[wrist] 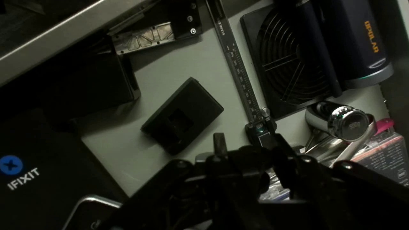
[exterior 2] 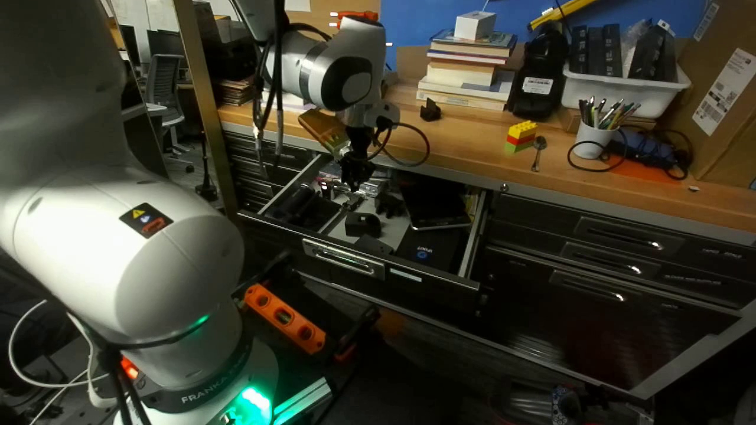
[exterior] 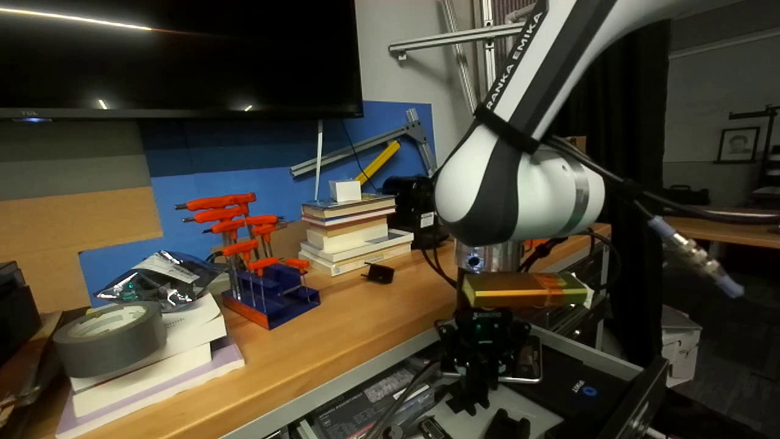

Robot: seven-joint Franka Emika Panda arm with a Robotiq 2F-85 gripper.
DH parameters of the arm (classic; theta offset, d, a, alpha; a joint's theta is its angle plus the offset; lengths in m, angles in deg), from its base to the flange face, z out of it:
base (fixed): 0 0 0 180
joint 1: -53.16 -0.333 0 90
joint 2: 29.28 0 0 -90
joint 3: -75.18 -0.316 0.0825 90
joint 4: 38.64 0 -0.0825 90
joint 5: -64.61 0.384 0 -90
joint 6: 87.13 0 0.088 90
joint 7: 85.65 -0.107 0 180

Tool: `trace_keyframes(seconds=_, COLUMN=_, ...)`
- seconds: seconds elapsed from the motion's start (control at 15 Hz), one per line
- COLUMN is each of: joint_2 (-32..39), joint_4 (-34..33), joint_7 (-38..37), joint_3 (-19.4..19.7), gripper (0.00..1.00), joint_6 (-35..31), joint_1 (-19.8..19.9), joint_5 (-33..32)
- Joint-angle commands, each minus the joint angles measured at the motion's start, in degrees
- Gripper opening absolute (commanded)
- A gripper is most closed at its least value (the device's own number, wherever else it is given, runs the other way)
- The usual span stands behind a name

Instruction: Remove the black objects from the countertop and place them in the open drawer, close the drawer

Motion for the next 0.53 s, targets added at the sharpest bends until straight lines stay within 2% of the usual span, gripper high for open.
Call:
trace_keyframes(seconds=0.0, joint_2=1.5, joint_4=2.9, joint_7=-6.6, joint_3=-1.0, gripper=0.21, joint_6=-7.4, joint_1=-1.5, joint_5=-1.8)
trace_keyframes(seconds=0.47, joint_2=7.0, joint_4=1.4, joint_7=-18.6, joint_3=1.1, gripper=0.21, joint_6=-11.6, joint_1=-7.1, joint_5=-10.6)
